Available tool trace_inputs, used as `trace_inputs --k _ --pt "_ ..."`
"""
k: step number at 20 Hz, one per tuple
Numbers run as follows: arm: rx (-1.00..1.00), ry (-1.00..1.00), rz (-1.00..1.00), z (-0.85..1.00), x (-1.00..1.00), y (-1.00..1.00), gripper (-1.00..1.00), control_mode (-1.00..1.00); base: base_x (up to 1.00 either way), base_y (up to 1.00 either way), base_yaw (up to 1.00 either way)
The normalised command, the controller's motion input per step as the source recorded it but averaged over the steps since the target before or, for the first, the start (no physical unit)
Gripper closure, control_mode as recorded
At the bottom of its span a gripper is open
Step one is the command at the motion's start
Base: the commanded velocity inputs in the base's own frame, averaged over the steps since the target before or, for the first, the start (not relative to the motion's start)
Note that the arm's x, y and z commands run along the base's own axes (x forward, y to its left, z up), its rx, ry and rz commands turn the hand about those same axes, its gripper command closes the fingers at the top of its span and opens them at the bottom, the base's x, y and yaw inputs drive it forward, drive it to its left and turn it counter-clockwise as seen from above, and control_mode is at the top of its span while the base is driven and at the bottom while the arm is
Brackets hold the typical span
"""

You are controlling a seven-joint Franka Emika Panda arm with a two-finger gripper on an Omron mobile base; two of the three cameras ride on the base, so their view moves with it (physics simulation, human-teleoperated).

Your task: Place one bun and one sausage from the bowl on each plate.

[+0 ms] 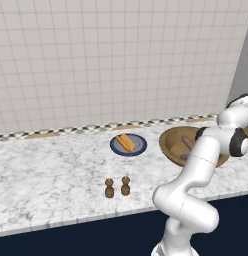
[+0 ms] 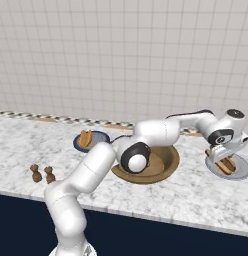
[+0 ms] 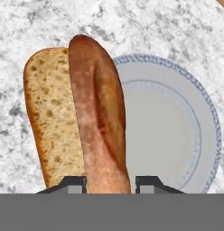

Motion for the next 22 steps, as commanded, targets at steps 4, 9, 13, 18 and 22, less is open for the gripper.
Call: trace_inputs --k 4,9,13,18,22 --pt "-0.13 0.06 0.0 0.02 0.0 0.27 -1.0 -1.0 0.0 0.0 0.0" --pt "-0.08 -0.02 0.0 0.39 -0.06 0.24 -1.0 -1.0 0.0 0.0 0.0" --pt "-0.03 -0.14 0.0 0.62 -0.67 0.64 -1.0 -1.0 0.0 0.0 0.0" --pt "-0.03 -0.16 -0.1 0.35 -0.96 1.0 -1.0 -1.0 0.0 0.0 0.0" --pt "-0.02 -0.1 -0.16 0.17 -0.63 1.0 -1.0 -1.0 0.0 0.0 0.0"
